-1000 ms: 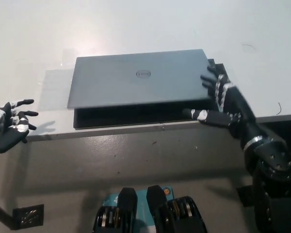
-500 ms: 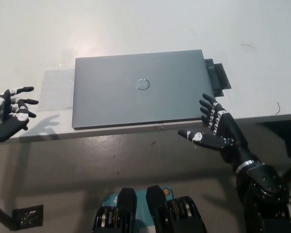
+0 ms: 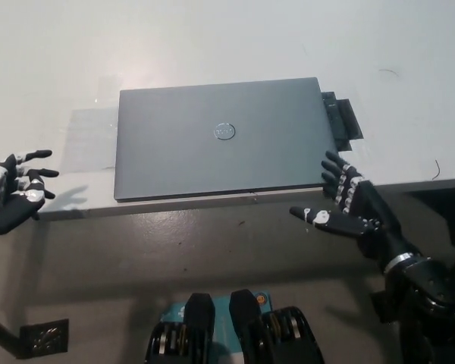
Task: The robot uses its right hand to push down on the lid of a laptop kept in the middle of the desk to close it
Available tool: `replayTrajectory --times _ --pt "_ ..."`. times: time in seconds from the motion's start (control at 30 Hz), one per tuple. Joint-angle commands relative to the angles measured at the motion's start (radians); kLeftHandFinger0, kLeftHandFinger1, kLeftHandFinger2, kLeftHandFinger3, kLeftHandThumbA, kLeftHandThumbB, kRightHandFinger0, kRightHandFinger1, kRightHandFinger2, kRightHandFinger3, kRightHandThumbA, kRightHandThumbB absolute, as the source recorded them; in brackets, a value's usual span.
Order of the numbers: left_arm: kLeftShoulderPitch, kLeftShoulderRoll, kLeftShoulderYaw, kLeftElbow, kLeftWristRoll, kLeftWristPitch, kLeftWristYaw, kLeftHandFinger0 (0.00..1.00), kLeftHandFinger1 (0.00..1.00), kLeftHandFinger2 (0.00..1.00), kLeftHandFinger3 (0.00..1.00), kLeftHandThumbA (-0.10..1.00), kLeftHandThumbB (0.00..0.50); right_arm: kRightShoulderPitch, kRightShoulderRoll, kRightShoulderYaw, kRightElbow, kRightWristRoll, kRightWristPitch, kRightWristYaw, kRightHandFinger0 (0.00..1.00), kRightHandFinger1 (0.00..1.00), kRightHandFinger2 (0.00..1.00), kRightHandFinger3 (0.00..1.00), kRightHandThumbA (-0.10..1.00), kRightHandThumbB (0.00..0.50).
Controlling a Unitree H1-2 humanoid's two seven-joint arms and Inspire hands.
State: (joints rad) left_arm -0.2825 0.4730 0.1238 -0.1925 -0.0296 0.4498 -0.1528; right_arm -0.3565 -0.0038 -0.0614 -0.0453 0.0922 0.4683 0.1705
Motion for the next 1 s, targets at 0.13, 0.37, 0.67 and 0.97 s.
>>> replayTrajectory --times 0.13,0.37,0.67,0.97 --pt "0.002 0.015 0.024 -0.024 0.002 0.008 0.005 0.34 0.50 0.65 0.78 0.07 0.010 -0.126 -0.162 0.010 -0.313 0.216 0.002 -0.113 1.00 1.00 0.99 1.00 1.00 0.227" --pt "0.002 0.014 0.031 -0.014 -0.009 -0.012 0.003 0.34 0.47 0.61 0.72 0.08 0.018 -0.043 -0.337 0.031 -0.474 0.426 0.002 -0.307 1.00 1.00 1.00 1.00 1.00 0.275" --pt "0.016 0.002 0.037 -0.002 -0.005 -0.036 0.012 0.29 0.43 0.58 0.71 0.04 0.001 0.187 -0.355 -0.133 -0.516 0.438 0.002 -0.373 1.00 1.00 1.00 1.00 1.00 0.224" --pt "0.020 -0.022 0.055 -0.007 -0.007 -0.029 0.028 0.20 0.38 0.55 0.69 0.00 0.012 0.376 -0.241 -0.279 -0.369 0.328 -0.085 -0.337 1.00 1.00 1.00 1.00 1.00 0.163"
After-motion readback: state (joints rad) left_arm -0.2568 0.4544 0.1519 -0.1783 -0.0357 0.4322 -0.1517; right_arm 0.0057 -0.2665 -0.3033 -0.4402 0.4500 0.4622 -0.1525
